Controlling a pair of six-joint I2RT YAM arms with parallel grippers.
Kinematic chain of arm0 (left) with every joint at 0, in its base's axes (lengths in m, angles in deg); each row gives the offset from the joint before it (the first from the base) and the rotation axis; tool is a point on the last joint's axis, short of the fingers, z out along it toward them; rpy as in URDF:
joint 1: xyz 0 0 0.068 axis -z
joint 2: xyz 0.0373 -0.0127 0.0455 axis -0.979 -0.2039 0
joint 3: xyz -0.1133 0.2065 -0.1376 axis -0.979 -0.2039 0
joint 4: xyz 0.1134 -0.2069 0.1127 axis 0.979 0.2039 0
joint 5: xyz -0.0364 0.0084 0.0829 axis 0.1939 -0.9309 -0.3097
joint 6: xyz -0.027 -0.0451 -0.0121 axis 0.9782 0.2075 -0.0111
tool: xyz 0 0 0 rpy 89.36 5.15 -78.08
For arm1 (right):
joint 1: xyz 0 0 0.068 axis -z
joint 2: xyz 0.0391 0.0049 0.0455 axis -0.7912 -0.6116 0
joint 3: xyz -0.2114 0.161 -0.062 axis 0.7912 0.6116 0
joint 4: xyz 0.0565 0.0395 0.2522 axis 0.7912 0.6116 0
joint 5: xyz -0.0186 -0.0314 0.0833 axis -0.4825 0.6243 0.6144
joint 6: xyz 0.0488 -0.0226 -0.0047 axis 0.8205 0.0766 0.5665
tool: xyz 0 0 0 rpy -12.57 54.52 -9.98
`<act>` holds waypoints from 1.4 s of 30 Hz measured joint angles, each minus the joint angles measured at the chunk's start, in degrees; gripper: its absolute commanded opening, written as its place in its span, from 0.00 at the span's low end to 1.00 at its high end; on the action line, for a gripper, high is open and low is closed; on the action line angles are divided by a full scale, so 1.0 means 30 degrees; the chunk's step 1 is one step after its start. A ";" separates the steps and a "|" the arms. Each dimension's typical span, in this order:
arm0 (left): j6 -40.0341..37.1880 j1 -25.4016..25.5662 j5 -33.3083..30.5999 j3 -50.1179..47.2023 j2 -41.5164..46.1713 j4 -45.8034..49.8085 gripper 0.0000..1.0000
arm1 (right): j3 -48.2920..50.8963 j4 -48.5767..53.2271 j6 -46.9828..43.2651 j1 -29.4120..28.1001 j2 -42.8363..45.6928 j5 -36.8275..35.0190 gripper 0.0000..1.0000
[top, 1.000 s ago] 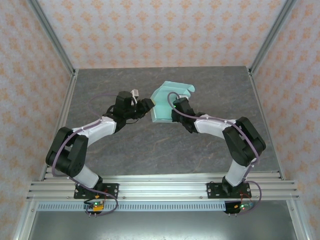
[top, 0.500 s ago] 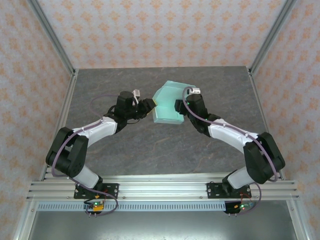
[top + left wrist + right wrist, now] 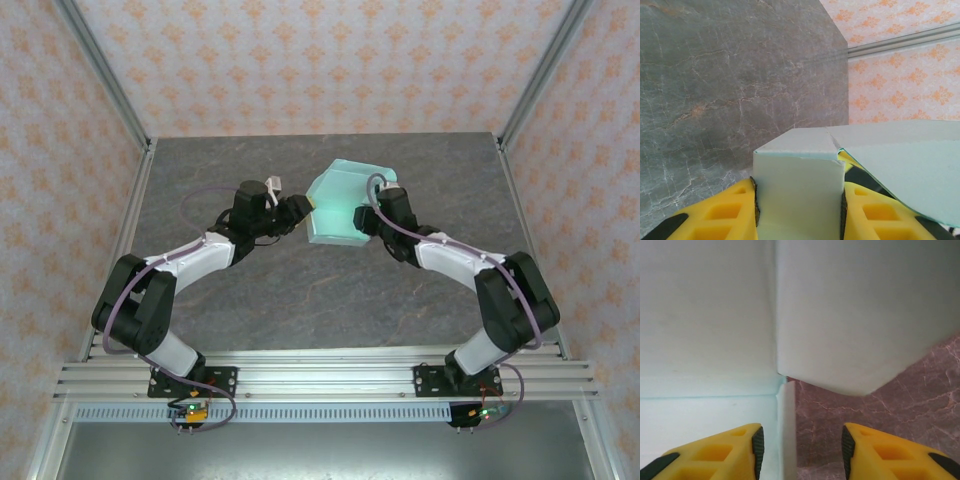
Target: Fold the paper box
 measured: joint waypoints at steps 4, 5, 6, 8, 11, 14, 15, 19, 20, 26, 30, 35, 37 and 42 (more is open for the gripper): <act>0.0095 0.0000 0.0233 0.0000 0.0000 -0.0066 0.35 | -0.0109 0.0036 0.0036 0.0000 -0.0823 -0.0109 0.43; 0.0095 0.0000 0.0262 0.0000 0.0000 -0.0029 0.35 | -0.0175 0.0022 0.0102 0.0000 -0.0976 -0.0080 0.40; 0.0102 0.0000 0.0277 0.0000 0.0000 -0.0029 0.35 | -0.0255 0.0015 0.0233 -0.0015 -0.1137 -0.0007 0.36; 0.0182 0.0087 0.0321 -0.0007 0.0000 -0.0044 0.35 | -0.0481 0.0015 0.0277 -0.0044 -0.1348 0.0051 0.33; 0.0277 0.0124 0.0328 0.0000 0.0000 -0.0073 0.35 | -0.0816 -0.0022 0.0284 -0.0087 -0.1734 0.0022 0.33; 0.0525 0.0124 0.0328 -0.0007 -0.0015 -0.0073 0.35 | -0.1042 -0.0117 0.0357 -0.0168 -0.2273 0.0036 0.35; 0.0590 0.0124 0.0328 -0.0007 -0.0022 -0.0080 0.35 | -0.1107 -0.0138 0.0379 -0.0189 -0.2448 0.0051 0.35; 0.0597 0.0131 0.0328 0.0000 -0.0066 -0.0066 0.35 | -0.1195 -0.0299 0.0459 -0.0270 -0.2834 0.0204 0.27; 0.0605 0.0138 0.0328 0.0000 -0.0117 -0.0073 0.35 | -0.1195 -0.0350 0.0430 -0.0299 -0.2856 0.0211 0.25; 0.0692 0.0175 0.0255 0.0029 -0.0663 -0.0211 0.35 | -0.1195 -0.0328 0.0138 -0.0707 -0.3198 -0.0765 0.22; 0.0809 0.0160 0.0175 0.0095 -0.0984 -0.0466 0.35 | -0.1144 -0.0364 0.0576 -0.0940 -0.3300 -0.1763 0.30; 0.0838 0.0248 0.0197 0.0102 -0.0984 -0.0495 0.35 | 0.0051 -0.0860 0.1909 -0.0831 -0.2091 -0.2295 0.57; 0.0903 0.0248 0.0189 0.0124 -0.0984 -0.0568 0.35 | 0.0852 -0.0874 0.2820 -0.0627 -0.0685 -0.2200 0.65; 0.1479 0.0189 0.0036 0.0342 -0.0991 -0.0889 0.35 | 0.2798 -0.2426 0.7555 0.0510 0.3796 -0.1843 0.80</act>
